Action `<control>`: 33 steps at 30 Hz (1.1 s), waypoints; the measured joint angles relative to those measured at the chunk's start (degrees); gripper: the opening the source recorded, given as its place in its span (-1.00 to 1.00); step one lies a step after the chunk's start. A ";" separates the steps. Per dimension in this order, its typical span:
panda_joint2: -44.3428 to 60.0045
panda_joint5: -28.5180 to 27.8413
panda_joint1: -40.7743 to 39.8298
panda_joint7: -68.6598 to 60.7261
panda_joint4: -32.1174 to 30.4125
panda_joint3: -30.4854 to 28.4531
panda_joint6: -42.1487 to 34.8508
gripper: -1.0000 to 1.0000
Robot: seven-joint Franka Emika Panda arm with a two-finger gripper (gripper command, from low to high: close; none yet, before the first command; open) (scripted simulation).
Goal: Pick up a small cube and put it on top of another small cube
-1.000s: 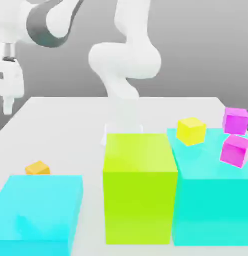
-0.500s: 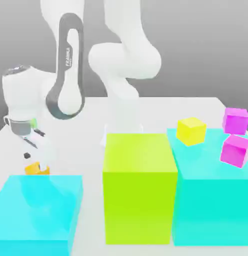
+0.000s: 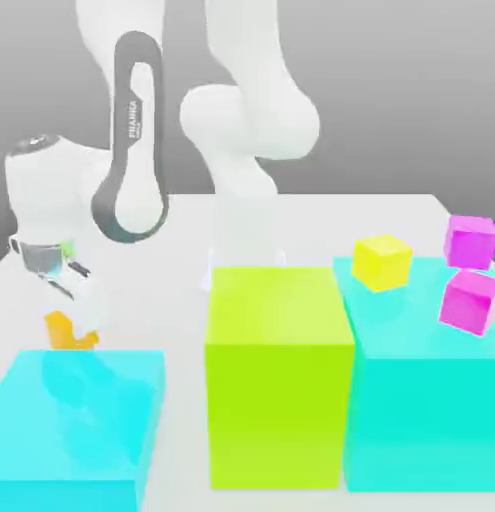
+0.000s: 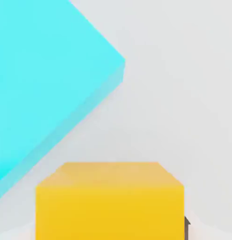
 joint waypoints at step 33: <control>-34.36 1.01 36.30 -34.48 16.34 23.91 -44.37 -1.00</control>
